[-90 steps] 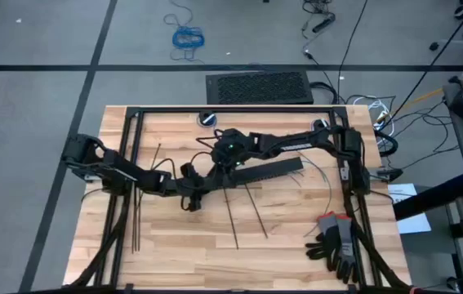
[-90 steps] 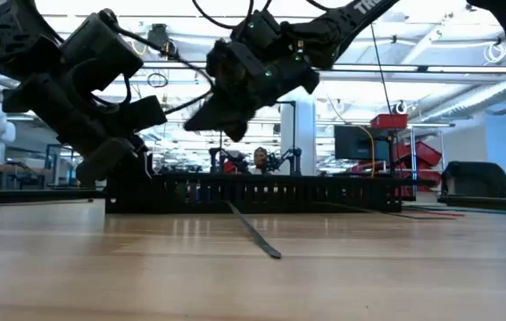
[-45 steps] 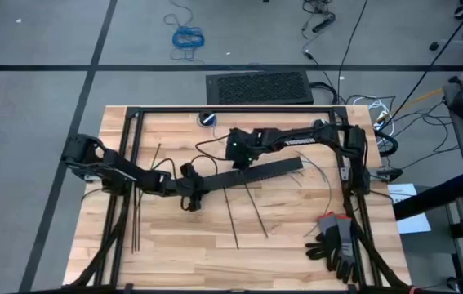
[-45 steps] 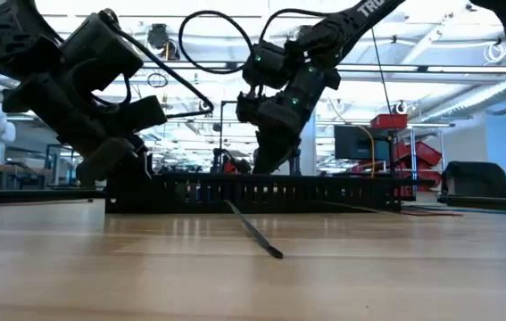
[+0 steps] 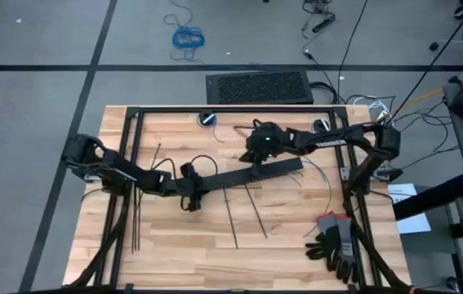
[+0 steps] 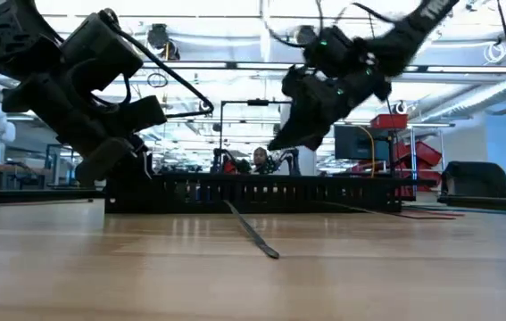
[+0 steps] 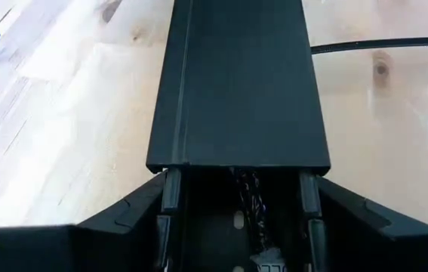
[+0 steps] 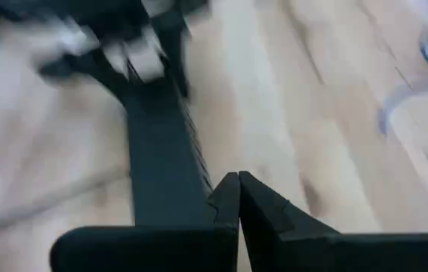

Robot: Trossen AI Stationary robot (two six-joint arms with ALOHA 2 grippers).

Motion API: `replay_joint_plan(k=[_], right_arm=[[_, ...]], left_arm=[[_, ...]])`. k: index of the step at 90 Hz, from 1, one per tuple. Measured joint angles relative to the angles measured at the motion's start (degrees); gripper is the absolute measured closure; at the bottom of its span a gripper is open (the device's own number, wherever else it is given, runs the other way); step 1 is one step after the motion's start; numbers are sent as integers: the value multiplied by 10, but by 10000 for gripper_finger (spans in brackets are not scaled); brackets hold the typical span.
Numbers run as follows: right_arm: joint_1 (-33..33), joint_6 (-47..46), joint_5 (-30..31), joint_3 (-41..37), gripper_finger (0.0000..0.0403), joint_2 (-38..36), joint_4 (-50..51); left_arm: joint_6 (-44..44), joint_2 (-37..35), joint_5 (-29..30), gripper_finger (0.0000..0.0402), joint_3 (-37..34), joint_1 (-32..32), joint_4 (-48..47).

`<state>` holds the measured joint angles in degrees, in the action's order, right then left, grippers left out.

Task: Ziptie cables
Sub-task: Close the black cable duct

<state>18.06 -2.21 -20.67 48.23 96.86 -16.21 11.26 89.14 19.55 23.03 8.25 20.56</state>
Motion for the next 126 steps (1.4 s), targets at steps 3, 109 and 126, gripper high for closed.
replay_joint_plan(k=[3,109,126], right_arm=[[-7,-3,1,-1,403,10,-12],[-67,35,-66,234,403,253,29],[-67,33,-64,233,403,253,28]], left_arm=[[0,0,0,155,0,-1,0],[76,1,-13,103,-1,-39,-5],[68,-4,-14,61,-1,-48,-7]])
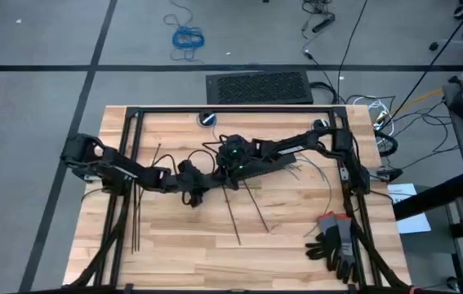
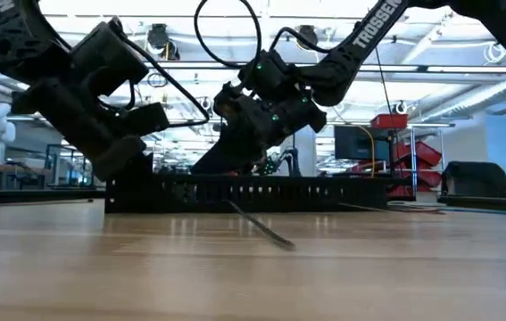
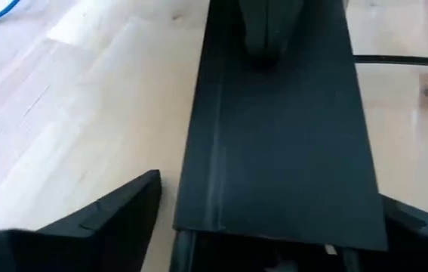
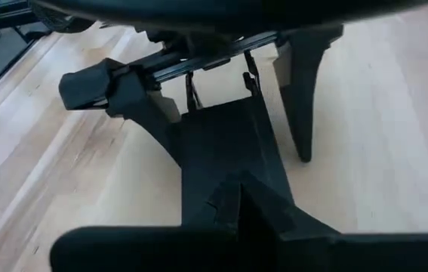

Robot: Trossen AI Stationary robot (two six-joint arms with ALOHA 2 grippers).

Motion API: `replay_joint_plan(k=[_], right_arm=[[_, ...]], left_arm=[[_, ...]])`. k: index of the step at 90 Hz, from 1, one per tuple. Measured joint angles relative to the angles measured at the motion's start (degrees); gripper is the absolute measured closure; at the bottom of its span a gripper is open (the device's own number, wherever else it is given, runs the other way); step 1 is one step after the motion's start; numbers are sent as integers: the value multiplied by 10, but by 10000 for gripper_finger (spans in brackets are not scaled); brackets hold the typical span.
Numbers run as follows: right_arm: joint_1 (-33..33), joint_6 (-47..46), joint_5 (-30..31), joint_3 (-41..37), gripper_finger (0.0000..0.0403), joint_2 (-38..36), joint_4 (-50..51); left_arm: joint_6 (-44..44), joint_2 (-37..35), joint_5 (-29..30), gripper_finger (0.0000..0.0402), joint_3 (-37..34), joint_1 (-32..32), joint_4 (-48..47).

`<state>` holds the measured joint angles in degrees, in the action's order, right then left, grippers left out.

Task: Ziptie cables
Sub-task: Close the black cable duct

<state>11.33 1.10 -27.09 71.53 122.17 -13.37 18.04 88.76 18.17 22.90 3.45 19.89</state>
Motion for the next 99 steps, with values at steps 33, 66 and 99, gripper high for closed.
replay_joint_plan(k=[33,66,99], right_arm=[[0,-12,6,-1,403,0,-5],[-1,-26,-4,-2,403,1,-22],[8,-35,-6,-1,403,2,-24]], left_arm=[[-10,-39,0,62,10,-6,-3],[27,-36,-61,47,11,-10,-18],[8,-165,-8,47,12,-11,-162]])
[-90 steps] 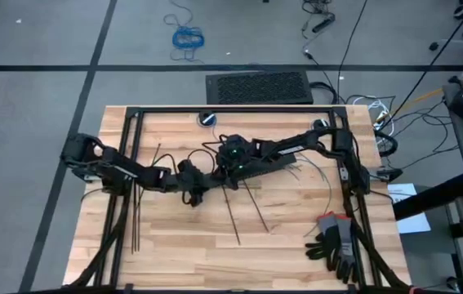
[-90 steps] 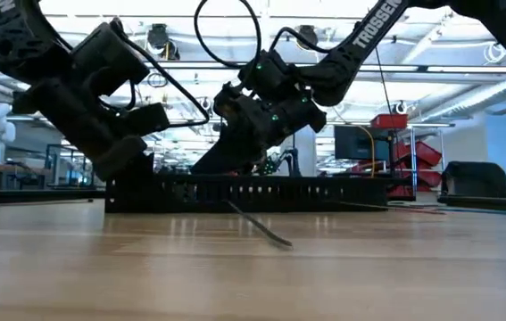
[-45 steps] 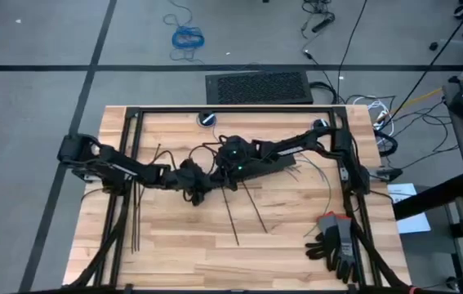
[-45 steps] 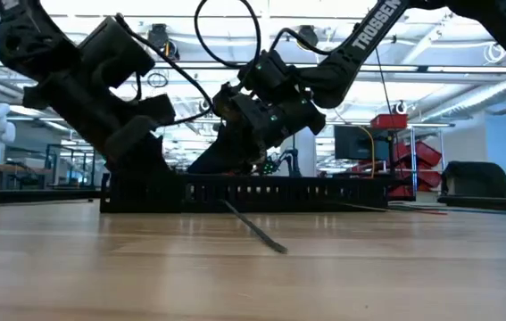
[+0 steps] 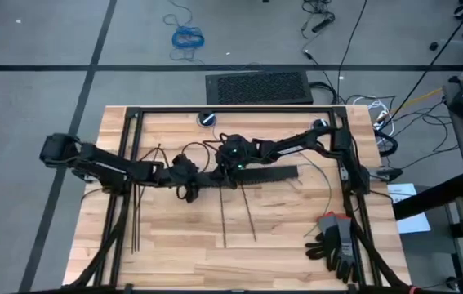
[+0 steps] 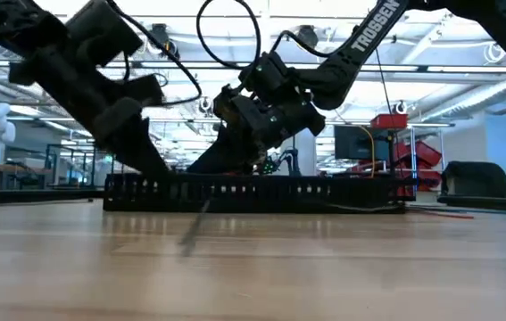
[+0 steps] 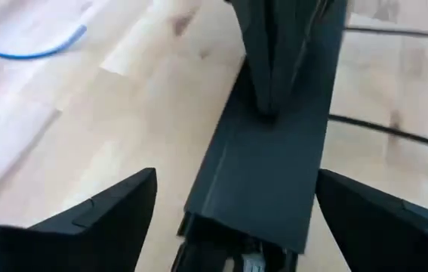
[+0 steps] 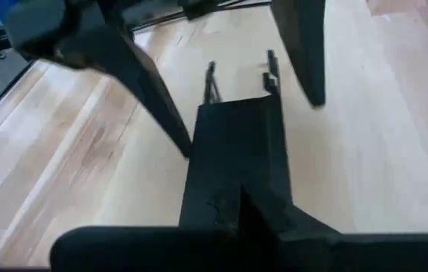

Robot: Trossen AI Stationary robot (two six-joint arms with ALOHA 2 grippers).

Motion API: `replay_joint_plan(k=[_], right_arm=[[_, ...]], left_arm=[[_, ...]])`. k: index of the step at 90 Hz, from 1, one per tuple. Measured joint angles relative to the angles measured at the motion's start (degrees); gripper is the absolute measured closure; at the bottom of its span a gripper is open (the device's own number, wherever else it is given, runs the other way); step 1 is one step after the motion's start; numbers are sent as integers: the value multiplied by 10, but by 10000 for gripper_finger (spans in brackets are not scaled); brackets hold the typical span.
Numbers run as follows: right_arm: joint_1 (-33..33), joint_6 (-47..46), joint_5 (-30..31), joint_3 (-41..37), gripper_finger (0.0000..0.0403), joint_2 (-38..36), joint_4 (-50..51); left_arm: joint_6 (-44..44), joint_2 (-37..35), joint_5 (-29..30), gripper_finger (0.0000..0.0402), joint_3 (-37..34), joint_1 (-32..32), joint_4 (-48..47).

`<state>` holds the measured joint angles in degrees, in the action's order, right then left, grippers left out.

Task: Ziptie cables
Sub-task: Close the black cable duct

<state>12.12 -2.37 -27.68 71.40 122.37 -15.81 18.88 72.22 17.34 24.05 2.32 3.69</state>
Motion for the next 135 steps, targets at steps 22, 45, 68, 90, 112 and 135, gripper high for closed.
replay_joint_plan(k=[22,45,68,90,112,135], right_arm=[[0,-6,-10,0,403,0,-5],[2,-15,-13,0,403,0,-6],[2,-31,-12,-1,403,2,-27],[-2,-43,-10,2,403,2,-28],[-3,-58,-24,3,403,2,-19],[-15,-76,-42,3,403,2,-17]], left_arm=[[15,-84,7,47,0,-1,-115],[-1,-172,31,47,0,-3,-209],[-4,-149,-31,47,-76,-3,11],[-27,-160,-28,47,-139,-4,33],[15,-208,-57,47,-236,-3,188],[2,-224,-63,47,-236,-3,197]])
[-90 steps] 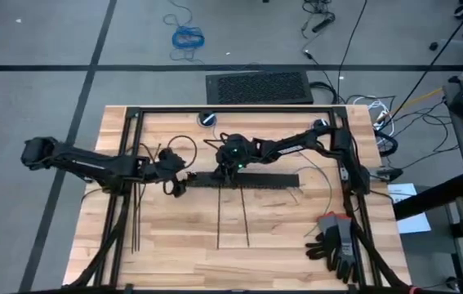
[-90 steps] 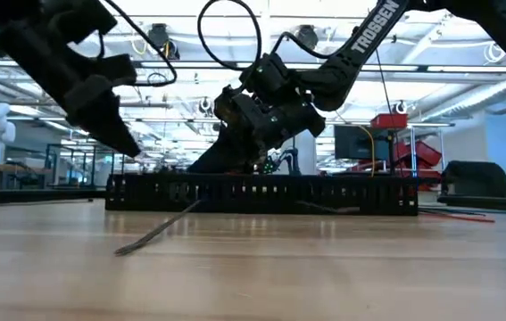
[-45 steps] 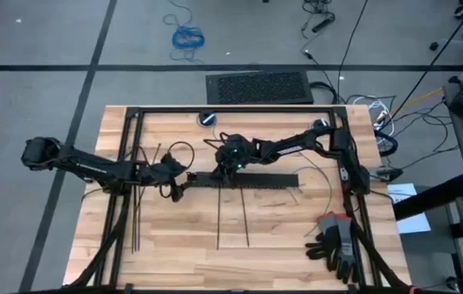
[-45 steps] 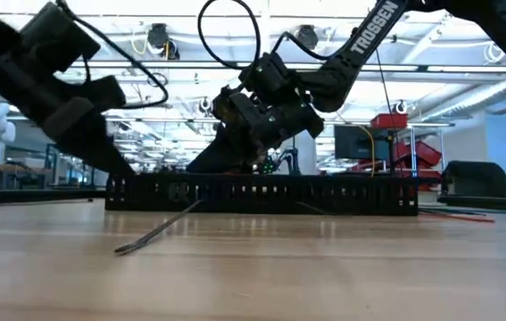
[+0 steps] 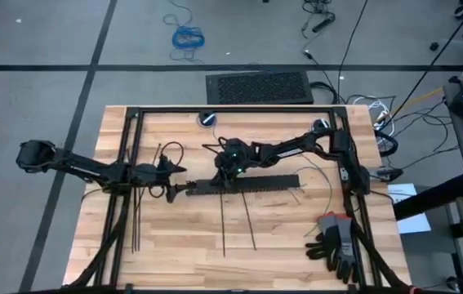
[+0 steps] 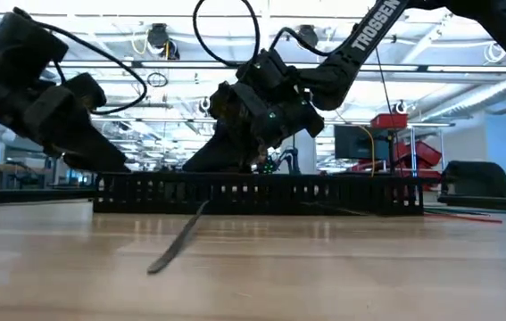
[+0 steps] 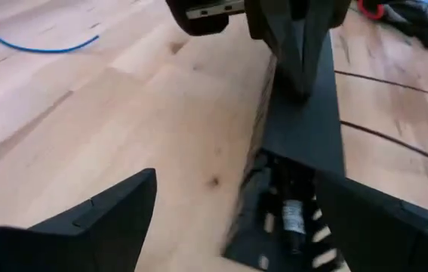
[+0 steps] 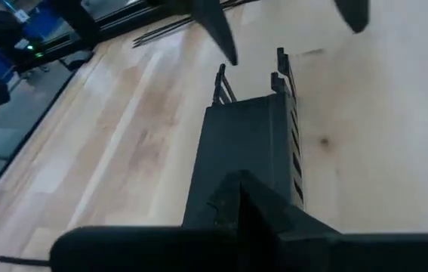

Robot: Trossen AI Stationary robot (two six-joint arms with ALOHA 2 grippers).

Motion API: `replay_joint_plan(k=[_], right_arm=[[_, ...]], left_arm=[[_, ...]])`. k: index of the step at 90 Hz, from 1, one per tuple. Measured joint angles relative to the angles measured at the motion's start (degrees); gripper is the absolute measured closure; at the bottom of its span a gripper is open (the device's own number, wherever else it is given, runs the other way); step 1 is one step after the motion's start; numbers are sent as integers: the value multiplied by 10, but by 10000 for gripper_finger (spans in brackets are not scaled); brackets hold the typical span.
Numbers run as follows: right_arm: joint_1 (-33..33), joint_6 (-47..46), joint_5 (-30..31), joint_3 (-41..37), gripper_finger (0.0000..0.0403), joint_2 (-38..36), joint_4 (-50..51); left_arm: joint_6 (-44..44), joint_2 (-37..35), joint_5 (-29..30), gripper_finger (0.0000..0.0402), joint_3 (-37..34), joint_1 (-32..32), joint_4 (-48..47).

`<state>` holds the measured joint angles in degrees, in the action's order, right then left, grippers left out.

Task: Ziptie cables
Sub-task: Close the black cable duct

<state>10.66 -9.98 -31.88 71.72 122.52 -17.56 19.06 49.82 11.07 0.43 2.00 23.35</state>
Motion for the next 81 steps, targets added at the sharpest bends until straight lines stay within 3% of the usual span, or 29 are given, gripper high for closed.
replay_joint_plan(k=[25,51,81], right_arm=[[9,-14,5,0,403,0,-10],[29,-12,4,0,403,0,-7],[15,13,-1,0,403,-35,5]], left_arm=[[32,0,-24,47,7,8,16],[29,8,44,47,37,38,-57],[-43,139,42,47,33,25,9]])
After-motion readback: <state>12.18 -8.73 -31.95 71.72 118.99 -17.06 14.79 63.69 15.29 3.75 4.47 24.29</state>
